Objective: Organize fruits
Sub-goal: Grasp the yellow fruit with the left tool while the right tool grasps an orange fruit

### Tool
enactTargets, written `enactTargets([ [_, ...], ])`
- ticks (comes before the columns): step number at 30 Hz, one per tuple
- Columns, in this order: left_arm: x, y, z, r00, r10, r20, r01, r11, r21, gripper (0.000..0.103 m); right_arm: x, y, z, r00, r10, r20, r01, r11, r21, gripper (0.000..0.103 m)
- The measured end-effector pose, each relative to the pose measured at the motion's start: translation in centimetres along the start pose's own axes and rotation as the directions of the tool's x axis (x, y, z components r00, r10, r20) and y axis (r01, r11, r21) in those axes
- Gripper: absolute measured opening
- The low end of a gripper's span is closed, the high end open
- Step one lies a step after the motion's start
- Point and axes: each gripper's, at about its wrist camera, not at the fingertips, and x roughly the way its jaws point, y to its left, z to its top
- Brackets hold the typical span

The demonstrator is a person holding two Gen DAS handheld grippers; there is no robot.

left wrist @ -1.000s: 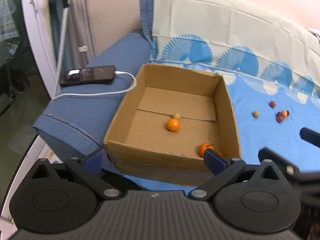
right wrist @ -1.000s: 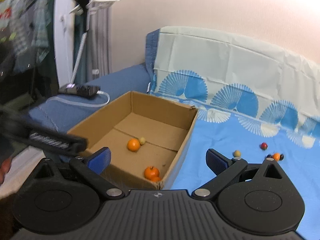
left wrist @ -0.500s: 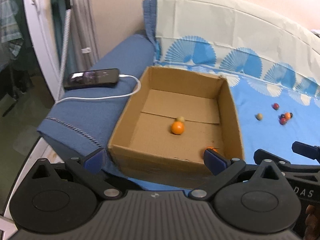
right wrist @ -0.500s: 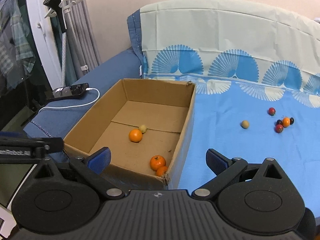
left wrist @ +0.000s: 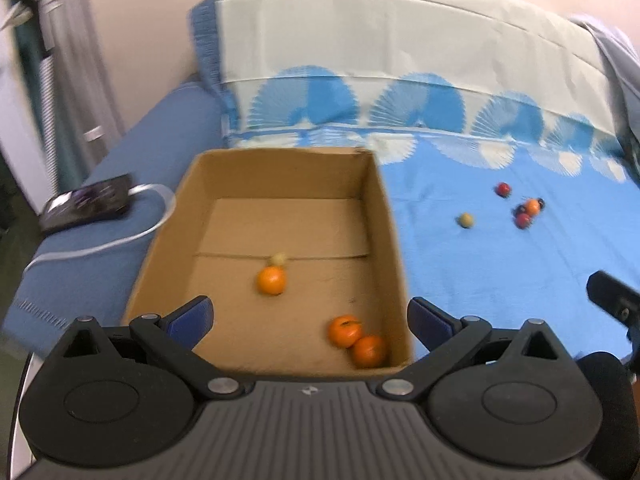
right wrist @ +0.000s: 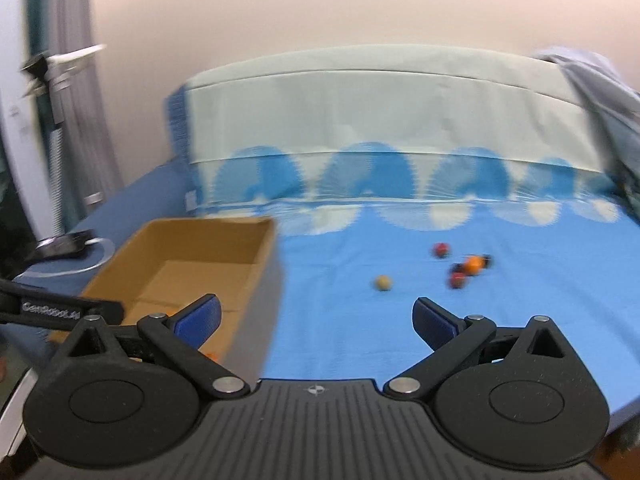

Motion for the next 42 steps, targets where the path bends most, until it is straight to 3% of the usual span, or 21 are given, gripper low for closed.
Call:
enactTargets([
  [7,5.2,-7.4,3.3,0.997,-0.07,-0.022,0.071,0.994,0.084,0.103,3.2,-7.9,-0.2,0.989,-0.149,0.015,0.148,0.986,0.083,0.101],
  [13,11.7,-13.9,6.0,0.993,-0.112,-0.049,0.118,0.984,0.133,0.103,7.6,-14.5,-0.8,0.964,-0.265,0.006,0.262,0.958,0.119,0.101],
  [18,19.1,-18.2,8.1,0.981,-0.158,-0.114,0.17,0.98,0.105,0.103,13.5,-19.0,-1.4,0.956,-0.293,-0.034,0.295,0.946,0.134,0.102],
  [24,28.0,-22.4,9.5,0.981,-0.127,-0.147,0.142,0.985,0.097,0.103,23.4,-23.5,-1.2,0.966,-0.246,-0.083,0.258,0.945,0.202,0.102],
  [34,37.5,-25.4,10.0,0.975,-0.086,-0.204,0.11,0.987,0.113,0.103,37.7,-25.9,-1.1,0.96,-0.228,-0.164,0.268,0.921,0.282,0.102],
  [38,38.3,-25.2,9.3,0.978,-0.094,-0.186,0.117,0.986,0.119,0.103,40.2,-25.0,-1.3,0.953,-0.25,-0.17,0.288,0.921,0.264,0.102],
  [42,38.3,-24.8,8.9,0.98,-0.111,-0.168,0.129,0.986,0.104,0.103,40.5,-24.4,-1.9,0.951,-0.286,-0.116,0.306,0.924,0.23,0.102],
])
